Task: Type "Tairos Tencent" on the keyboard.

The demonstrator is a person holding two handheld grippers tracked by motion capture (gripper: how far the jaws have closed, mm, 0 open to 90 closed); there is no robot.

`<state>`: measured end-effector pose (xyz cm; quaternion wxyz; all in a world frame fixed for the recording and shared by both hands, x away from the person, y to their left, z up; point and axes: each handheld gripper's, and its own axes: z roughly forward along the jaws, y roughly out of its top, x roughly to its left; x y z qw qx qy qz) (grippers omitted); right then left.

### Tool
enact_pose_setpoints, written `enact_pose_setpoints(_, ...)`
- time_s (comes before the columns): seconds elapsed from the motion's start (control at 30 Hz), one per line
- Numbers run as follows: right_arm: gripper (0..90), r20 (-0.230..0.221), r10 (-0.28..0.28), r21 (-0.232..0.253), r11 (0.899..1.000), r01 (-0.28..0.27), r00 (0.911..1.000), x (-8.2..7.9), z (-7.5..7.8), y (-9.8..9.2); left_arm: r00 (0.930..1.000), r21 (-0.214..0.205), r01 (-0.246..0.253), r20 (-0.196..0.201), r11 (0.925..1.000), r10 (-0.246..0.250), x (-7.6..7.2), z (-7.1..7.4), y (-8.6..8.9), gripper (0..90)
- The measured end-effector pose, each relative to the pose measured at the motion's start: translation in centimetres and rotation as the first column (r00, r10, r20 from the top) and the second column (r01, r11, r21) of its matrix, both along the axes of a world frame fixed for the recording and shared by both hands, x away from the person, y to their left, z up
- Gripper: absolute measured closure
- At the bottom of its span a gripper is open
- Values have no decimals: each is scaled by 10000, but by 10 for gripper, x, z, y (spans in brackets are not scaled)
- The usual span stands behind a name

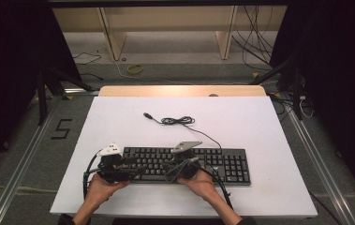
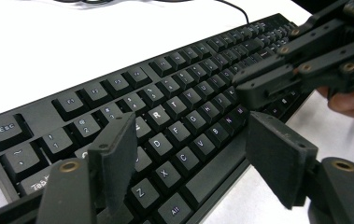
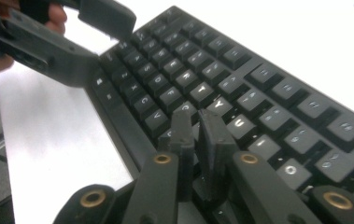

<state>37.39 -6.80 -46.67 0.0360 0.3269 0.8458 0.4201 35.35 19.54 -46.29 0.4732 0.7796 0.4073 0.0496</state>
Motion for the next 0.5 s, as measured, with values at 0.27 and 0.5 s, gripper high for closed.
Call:
enact_pose_setpoints(0.27, 703, 61, -84, 368, 9993, 81, 9999, 0, 7, -10, 9999, 98, 154, -6, 9998, -154, 0, -1, -2, 409)
enact_pose_setpoints(0.5, 564, 44, -154, 733, 9972, 150, 9999, 0, 12, -15, 9994, 355, 356, -32, 9987, -356, 0, -1, -4, 504)
